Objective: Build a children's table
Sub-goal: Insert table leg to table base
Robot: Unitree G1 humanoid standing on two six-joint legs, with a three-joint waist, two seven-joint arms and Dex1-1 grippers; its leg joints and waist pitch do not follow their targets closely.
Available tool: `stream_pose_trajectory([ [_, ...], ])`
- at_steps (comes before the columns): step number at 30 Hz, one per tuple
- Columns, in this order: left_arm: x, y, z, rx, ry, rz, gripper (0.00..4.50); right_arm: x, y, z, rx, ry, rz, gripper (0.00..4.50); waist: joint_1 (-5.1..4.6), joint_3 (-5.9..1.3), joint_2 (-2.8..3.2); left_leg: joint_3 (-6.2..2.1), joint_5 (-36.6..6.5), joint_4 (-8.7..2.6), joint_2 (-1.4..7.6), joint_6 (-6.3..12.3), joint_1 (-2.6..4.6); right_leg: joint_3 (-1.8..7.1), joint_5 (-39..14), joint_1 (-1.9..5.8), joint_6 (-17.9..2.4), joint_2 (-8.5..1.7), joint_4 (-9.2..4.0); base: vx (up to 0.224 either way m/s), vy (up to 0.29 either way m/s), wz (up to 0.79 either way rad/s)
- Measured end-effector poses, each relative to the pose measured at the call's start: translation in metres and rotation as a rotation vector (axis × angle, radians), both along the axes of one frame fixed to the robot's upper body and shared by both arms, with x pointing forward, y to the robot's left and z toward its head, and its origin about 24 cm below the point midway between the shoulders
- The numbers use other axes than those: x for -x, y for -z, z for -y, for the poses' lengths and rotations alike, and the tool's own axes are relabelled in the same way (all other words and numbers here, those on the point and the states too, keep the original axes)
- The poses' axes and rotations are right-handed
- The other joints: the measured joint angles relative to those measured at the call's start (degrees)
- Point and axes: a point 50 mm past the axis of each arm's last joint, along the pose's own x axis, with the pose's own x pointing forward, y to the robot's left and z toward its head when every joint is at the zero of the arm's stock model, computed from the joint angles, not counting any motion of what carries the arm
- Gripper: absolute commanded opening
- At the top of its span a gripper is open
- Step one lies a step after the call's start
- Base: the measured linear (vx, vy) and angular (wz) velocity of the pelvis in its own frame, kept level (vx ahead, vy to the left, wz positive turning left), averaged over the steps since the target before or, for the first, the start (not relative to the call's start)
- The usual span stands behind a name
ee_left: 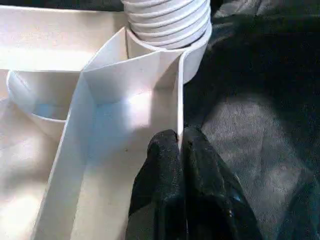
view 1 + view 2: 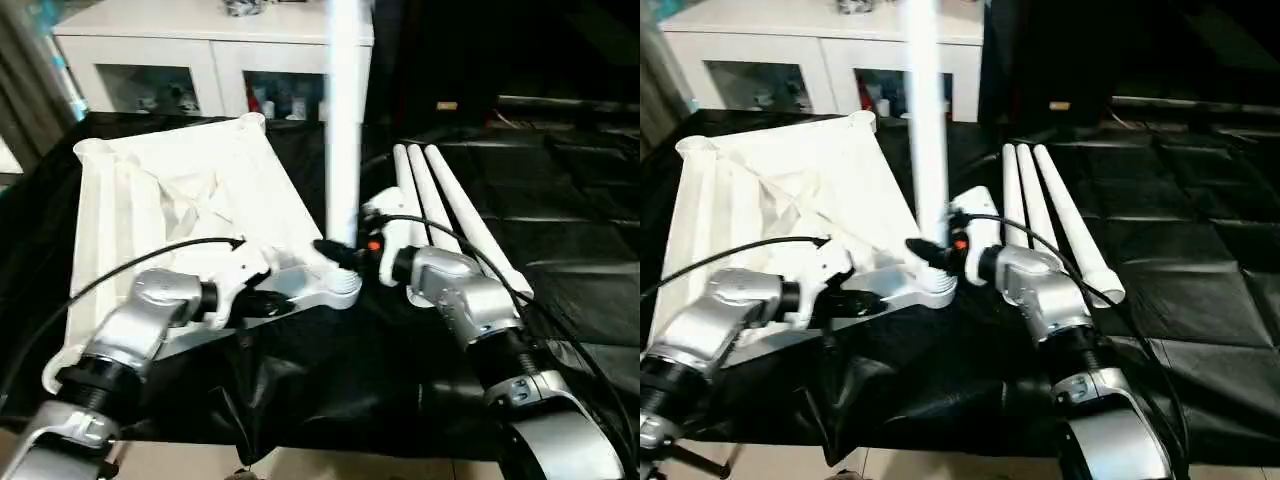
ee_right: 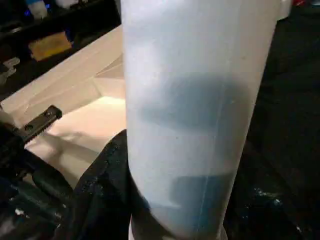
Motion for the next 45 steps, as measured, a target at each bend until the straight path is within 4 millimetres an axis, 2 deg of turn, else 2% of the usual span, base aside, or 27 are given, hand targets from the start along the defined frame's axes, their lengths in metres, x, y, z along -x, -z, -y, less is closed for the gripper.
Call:
stream_pose_trajectory([
  [8, -0.002, 0.001, 0.003, 0.007, -0.006, -0.005, 0.0, 0.004, 0.009, 0.01, -0.09, 0.074, -0.004, 1.91, 0.37, 0.0, 0.08, -0.04, 0.0, 0.0, -0.01, 0.0, 0.08, -0.01, 0.0, 0.09, 0.0, -0.05, 0.0, 0.0, 0.0, 0.0],
  [14, -0.005, 0.003, 0.007, 0.01, -0.004, -0.004, 0.0, 0.01, 0.016, 0.017, -0.148, 0.133, 0.01, 1.91, 1.13, 0.0, 0.38, -0.05, 0.0, -0.01, 0.0, -0.01, 0.3, 0.0, 0.0, 0.3, 0.0, -0.08, 0.0, 0.0, 0.0, 0.0],
  [19, -0.006, 0.006, 0.007, 0.011, -0.009, -0.015, 0.0, 0.017, 0.023, 0.021, -0.173, 0.165, 0.016, 1.9, 1.27, -0.3, 1.32, -0.05, 0.0, 0.0, -0.02, -0.01, 0.4, 0.03, 0.0, 0.38, 0.0, -0.09, -0.02, 0.0, 0.0, 0.0],
  [26, -0.007, 0.008, 0.009, 0.015, -0.008, -0.015, 0.0, 0.023, 0.027, 0.023, -0.175, 0.191, 0.032, 1.9, 1.41, -0.48, 1.83, -0.1, 0.0, -0.07, -0.02, -0.01, 0.39, -0.01, 0.0, 0.37, 0.1, -0.08, -0.03, 0.0, 0.0, 0.0],
  [36, -0.007, 0.008, 0.01, 0.002, 0.009, 0.004, 0.0, 0.024, 0.019, 0.019, -0.056, 0.116, 0.105, 1.9, 1.42, -0.51, 1.74, -0.09, 0.0, -0.12, -0.02, -0.01, 0.38, 0.0, -0.2, 0.36, 0.3, -0.09, -0.08, 0.0, 0.0, 0.0],
  [41, -0.007, 0.007, 0.009, -0.009, 0.021, 0.011, 0.0, 0.02, 0.014, 0.017, 0.017, 0.043, 0.129, 1.9, 1.35, -0.61, 1.2, -0.06, 0.0, -0.21, -0.01, -0.01, 0.38, 0.0, -0.2, 0.33, 0.4, -0.08, -0.13, 0.0, 0.0, 0.0],
  [44, -0.007, 0.006, 0.009, -0.018, 0.03, 0.016, 0.0, 0.018, 0.011, 0.015, 0.055, -0.002, 0.136, 1.9, 1.27, -0.63, 1.16, -0.05, 0.0, -0.23, -0.01, -0.01, 0.37, 0.01, -0.2, 0.33, 0.4, -0.08, -0.22, 0.0, 0.0, 0.0],
  [45, -0.007, 0.006, 0.008, -0.022, 0.035, 0.018, 0.0, 0.018, 0.012, 0.015, 0.063, -0.011, 0.134, 1.9, 1.21, -0.63, 0.82, 0.01, 0.0, -0.31, -0.02, -0.01, 0.38, 0.05, -0.2, 0.29, 0.4, -0.09, -0.2, 0.0, 0.0, 0.0],
])
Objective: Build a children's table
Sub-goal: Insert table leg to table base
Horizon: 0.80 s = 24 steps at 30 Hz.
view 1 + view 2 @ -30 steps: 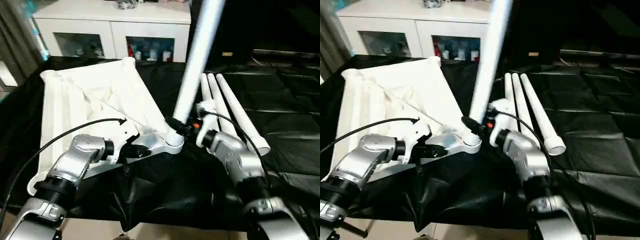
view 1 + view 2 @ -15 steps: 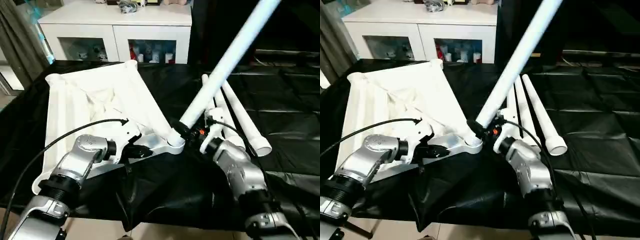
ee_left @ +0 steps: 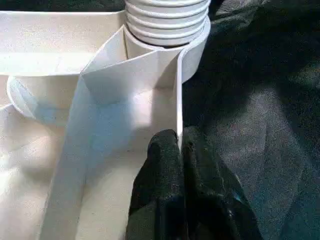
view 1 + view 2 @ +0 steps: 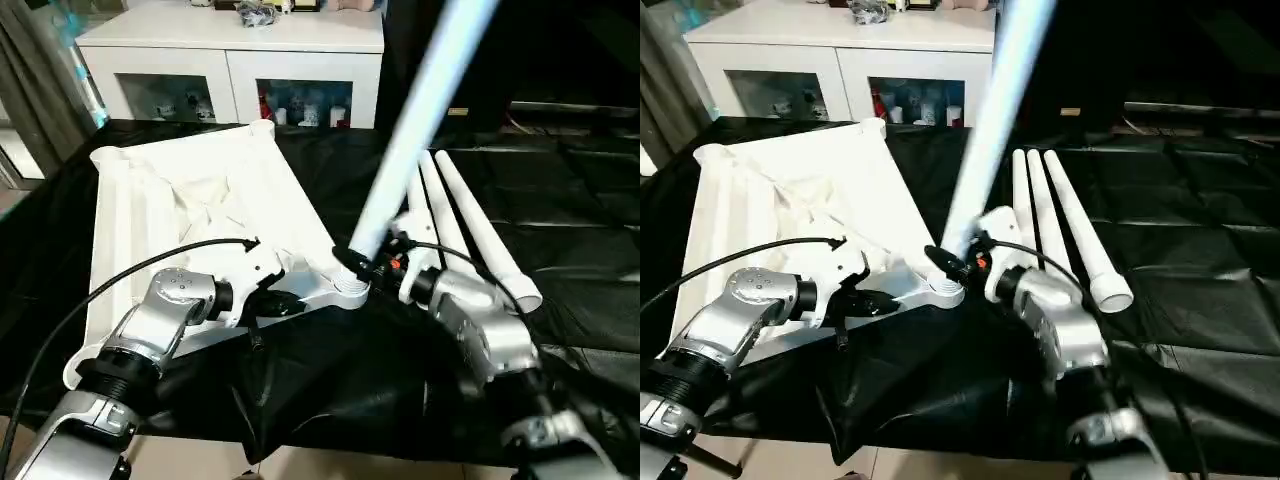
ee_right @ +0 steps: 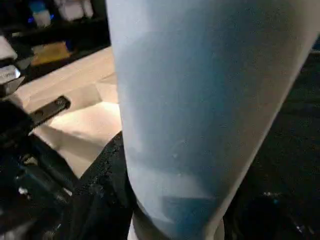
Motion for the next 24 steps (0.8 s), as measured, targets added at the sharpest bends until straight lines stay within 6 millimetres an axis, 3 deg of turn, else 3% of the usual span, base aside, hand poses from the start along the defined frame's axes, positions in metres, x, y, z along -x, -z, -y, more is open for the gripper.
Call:
stream_pose_trajectory([
  [2, 0.001, -0.001, 0.0, -0.003, 0.005, 0.004, 0.0, -0.001, -0.001, 0.0, 0.022, -0.028, 0.001, 1.9, 0.12, -0.18, -0.64, -0.02, 0.0, -0.12, 0.03, 0.0, -0.01, -0.06, 0.0, -0.05, 0.0, 0.03, -0.03, 0.0, 0.0, 0.0],
  [11, 0.003, -0.003, -0.004, -0.023, 0.03, 0.011, 0.0, -0.006, -0.004, -0.003, 0.077, -0.131, -0.002, 1.9, -0.11, -0.26, -1.92, 0.04, 0.0, -0.23, 0.04, 0.0, 0.0, -0.04, 0.0, -0.03, 0.0, 0.03, -0.24, 0.0, 0.0, 0.0],
  [24, 0.008, -0.012, -0.013, -0.077, 0.12, 0.001, 0.0, -0.005, -0.005, -0.003, 0.081, -0.327, 0.02, 1.9, 0.2, -0.34, -2.54, 0.08, 0.0, -0.74, 0.04, -0.01, -0.02, -0.12, 0.1, -0.03, -0.3, 0.07, -0.67, 0.0, 0.0, 0.0],
])
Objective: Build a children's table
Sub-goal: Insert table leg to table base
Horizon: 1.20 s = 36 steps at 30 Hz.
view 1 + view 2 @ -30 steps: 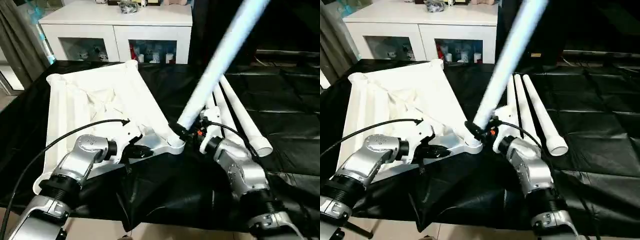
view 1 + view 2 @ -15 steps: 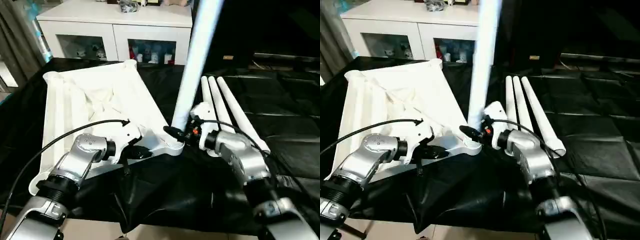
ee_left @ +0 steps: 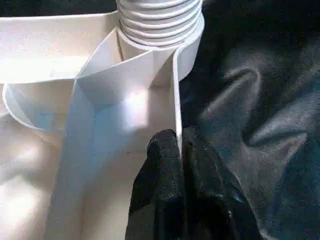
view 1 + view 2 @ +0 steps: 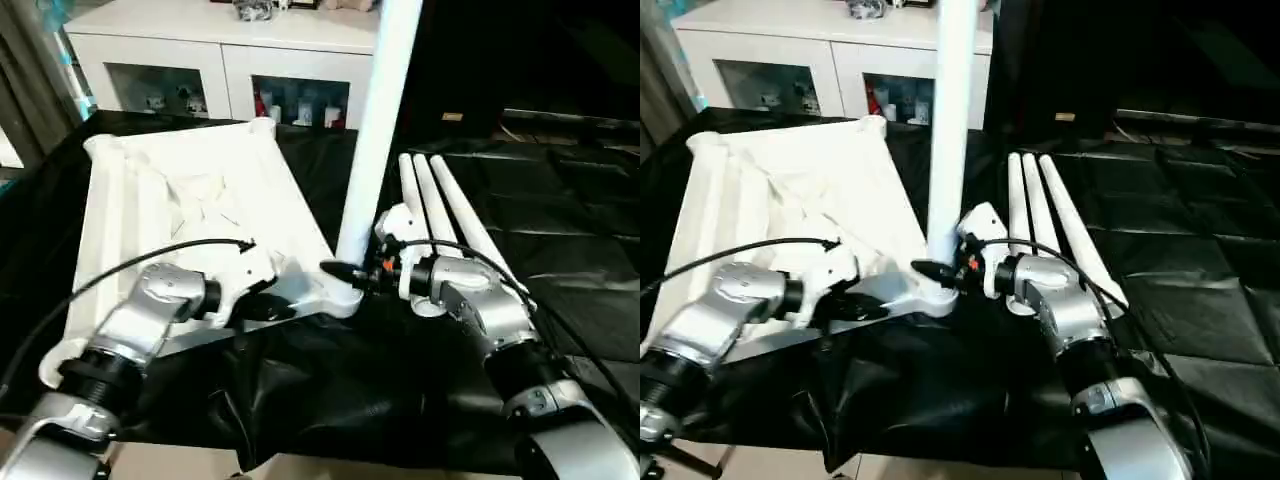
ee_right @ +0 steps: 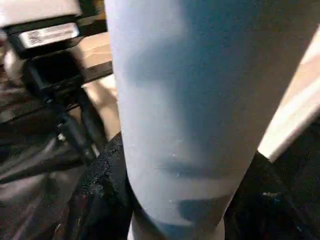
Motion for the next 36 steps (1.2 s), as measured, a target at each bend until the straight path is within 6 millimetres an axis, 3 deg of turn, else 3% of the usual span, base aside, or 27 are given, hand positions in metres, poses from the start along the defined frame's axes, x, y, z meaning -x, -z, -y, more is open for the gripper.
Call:
stream_pose_trajectory([
  [12, 0.004, -0.005, -0.001, -0.013, -0.004, -0.026, 0.0, 0.001, -0.002, 0.0, -0.006, -0.069, 0.025, 1.9, 0.03, 0.43, -0.44, 0.05, 0.0, -0.4, -0.02, -0.01, 0.07, 0.0, -0.2, -0.03, 0.0, 0.0, -0.15, 0.0, 0.0, 0.0],
  [19, -0.003, -0.005, 0.016, 0.031, -0.194, -0.01, 0.0, -0.009, 0.004, 0.0, -0.063, 0.204, 0.051, 1.9, -0.84, 1.27, -1.17, 0.08, 0.0, -0.46, -0.03, -0.01, 0.24, 0.04, -0.3, 0.0, 0.2, 0.0, -0.19, 0.0, 0.0, 0.0],
  [23, -0.005, -0.005, 0.027, 0.04, -0.278, -0.007, 0.0, -0.013, 0.006, -0.001, -0.072, 0.317, 0.049, 1.9, -1.41, 1.47, -1.15, 0.07, 0.0, -0.53, -0.05, -0.01, 0.25, 0.03, -0.3, -0.03, 0.2, -0.01, -0.2, 0.0, 0.0, 0.0],
  [27, -0.01, -0.006, 0.047, 0.039, -0.433, -0.004, 0.0, -0.027, 0.005, -0.014, -0.069, 0.494, 0.034, 1.9, -1.87, 1.85, -0.65, 0.03, 0.0, -0.65, -0.1, -0.02, 0.27, 0.02, -0.3, -0.1, 0.2, -0.01, -0.37, 0.0, 0.0, 0.0],
  [31, -0.01, -0.006, 0.074, 0.059, -0.57, -0.013, 0.0, -0.039, 0.0, -0.028, -0.052, 0.679, 0.017, 1.9, -3.01, 2.05, -0.32, -0.08, 0.0, -1.14, -0.21, -0.02, 0.26, -0.16, -0.3, -0.08, 0.2, -0.01, -1.44, 0.0, 0.0, 0.0],
  [36, -0.01, -0.006, 0.079, 0.055, -0.614, 0.007, 0.0, -0.043, -0.003, -0.035, -0.043, 0.745, 0.01, 1.9, -3.15, 2.16, 0.0, -0.08, 0.0, -1.69, -0.26, -0.01, 0.34, -0.24, -0.3, -0.1, 0.2, 0.0, -2.04, 0.0, 0.0, 0.0],
])
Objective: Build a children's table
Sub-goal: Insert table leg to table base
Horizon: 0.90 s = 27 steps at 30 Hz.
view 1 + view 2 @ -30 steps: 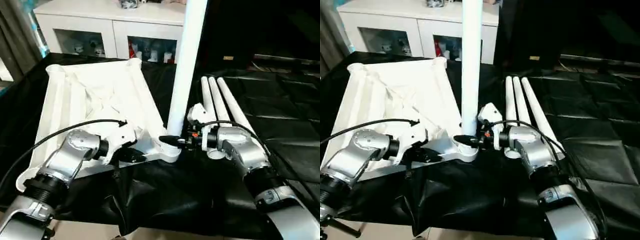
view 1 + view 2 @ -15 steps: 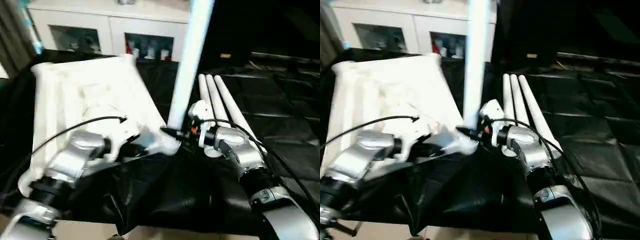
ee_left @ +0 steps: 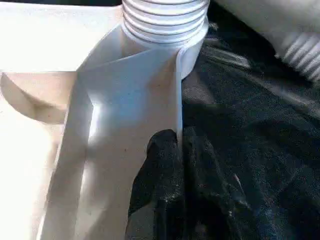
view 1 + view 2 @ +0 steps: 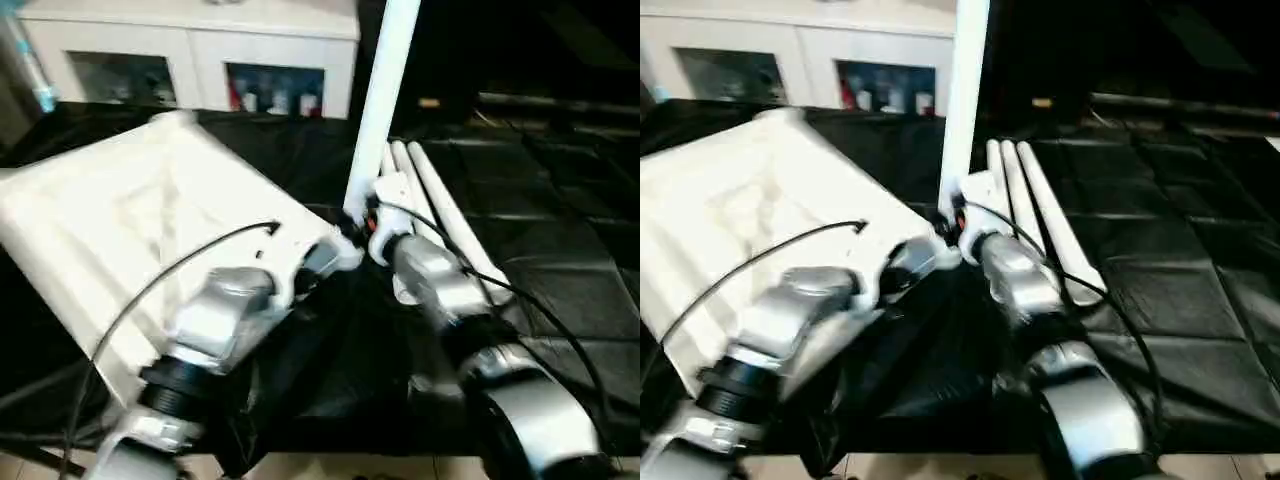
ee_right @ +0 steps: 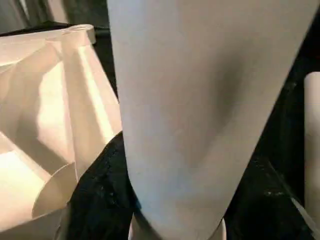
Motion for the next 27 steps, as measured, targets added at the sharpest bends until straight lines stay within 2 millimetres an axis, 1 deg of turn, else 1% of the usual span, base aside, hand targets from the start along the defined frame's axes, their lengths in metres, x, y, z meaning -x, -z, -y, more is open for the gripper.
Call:
stream_pose_trajectory([
  [5, -0.003, -0.003, 0.001, -0.017, -0.018, 0.004, 0.0, -0.003, -0.003, -0.005, 0.009, 0.013, -0.002, 1.9, -0.13, 0.21, 0.24, 0.0, 0.0, 0.0, -0.01, 0.0, 0.08, 0.0, 0.0, -0.23, 0.0, 0.0, -0.06, 0.0, 0.0, 0.0],
  [7, -0.004, -0.005, 0.002, -0.027, -0.022, 0.008, 0.0, -0.004, -0.006, -0.007, 0.016, 0.014, 0.001, 1.9, -0.33, 0.46, 0.41, -0.06, 0.0, -0.01, -0.04, -0.01, 0.26, -0.08, 0.0, -0.21, 0.1, -0.01, -0.2, 0.0, 0.0, 0.0],
  [9, -0.005, -0.006, 0.002, -0.03, -0.026, 0.011, 0.0, -0.005, -0.007, -0.007, 0.02, 0.015, 0.006, 1.9, -0.41, 0.66, 0.72, -0.4, 0.0, -0.2, -0.1, -0.01, 0.26, -0.44, 0.0, -0.14, 0.1, -0.01, -0.75, 0.0, 0.0, 0.0],
  [10, -0.006, -0.006, 0.002, -0.032, -0.028, 0.012, 0.0, -0.005, -0.008, -0.008, 0.02, 0.019, 0.008, 1.9, -0.38, 0.77, 0.87, -0.65, 0.0, -0.41, -0.14, -0.01, 0.23, -0.76, 0.0, -0.07, 0.1, -0.04, -1.23, 0.0, 0.0, 0.0],
  [12, -0.007, -0.006, 0.002, -0.034, -0.031, 0.012, 0.0, -0.006, -0.008, -0.009, 0.021, 0.021, 0.005, 1.9, -0.35, 0.83, 0.98, -0.85, 0.0, -0.69, -0.13, -0.01, 0.2, -1.19, 0.0, 0.08, 0.1, -0.09, -1.82, 0.0, 0.0, 0.0],
  [14, -0.008, -0.006, 0.001, -0.032, -0.035, 0.014, 0.0, -0.006, -0.009, -0.009, 0.027, 0.021, 0.005, 1.9, -0.32, 0.84, 0.95, -0.88, 0.0, -1.05, -0.15, -0.01, 0.2, -1.31, 0.0, 0.12, 0.1, -0.11, -2.28, 0.0, 0.0, 0.0],
  [20, -0.009, -0.007, -0.002, -0.028, -0.038, 0.014, 0.0, -0.007, -0.009, -0.011, 0.034, 0.019, 0.004, 1.9, -0.3, 0.92, 1.05, -0.84, 0.0, -1.19, -0.19, -0.01, 0.28, -1.29, 0.0, 0.08, 0.0, -0.14, -2.31, 0.0, 0.0, 0.0],
  [21, -0.009, -0.007, -0.003, -0.027, -0.037, 0.016, 0.0, -0.007, -0.01, -0.012, 0.033, 0.018, 0.005, 2.25, -0.3, 0.96, 1.11, -0.84, 0.0, -1.21, -0.19, -0.01, 0.28, -1.29, 0.0, 0.07, 0.0, -0.14, -2.31, 0.0, 0.0, 0.0],
  [23, -0.01, -0.008, -0.004, -0.02, -0.028, 0.025, 0.0, -0.007, -0.009, -0.012, 0.024, 0.018, -0.005, 2.62, -0.26, 1.11, 1.29, -0.82, 0.0, -1.26, -0.19, -0.01, 0.27, -1.28, 0.0, 0.02, 0.0, -0.14, -2.3, 0.0, 0.0, 0.0],
  [25, -0.01, -0.009, -0.005, -0.014, -0.018, 0.033, 0.0, -0.005, -0.004, -0.011, 0.014, 0.024, -0.022, 2.68, -0.11, 1.26, 1.39, -0.75, 0.0, -1.31, -0.18, -0.01, 0.12, -1.23, 0.0, 0.09, 0.0, -0.14, -2.23, 0.0, 0.0, 0.0],
  [27, -0.01, -0.01, -0.007, -0.01, -0.008, 0.038, 0.0, -0.005, -0.004, -0.011, 0.012, 0.017, -0.023, 2.88, -0.09, 1.29, 1.47, -0.66, 0.0, -1.31, -0.16, -0.01, -0.08, -1.18, 0.1, -0.04, -0.1, -0.15, -2.12, 0.0, 0.0, 0.0],
])
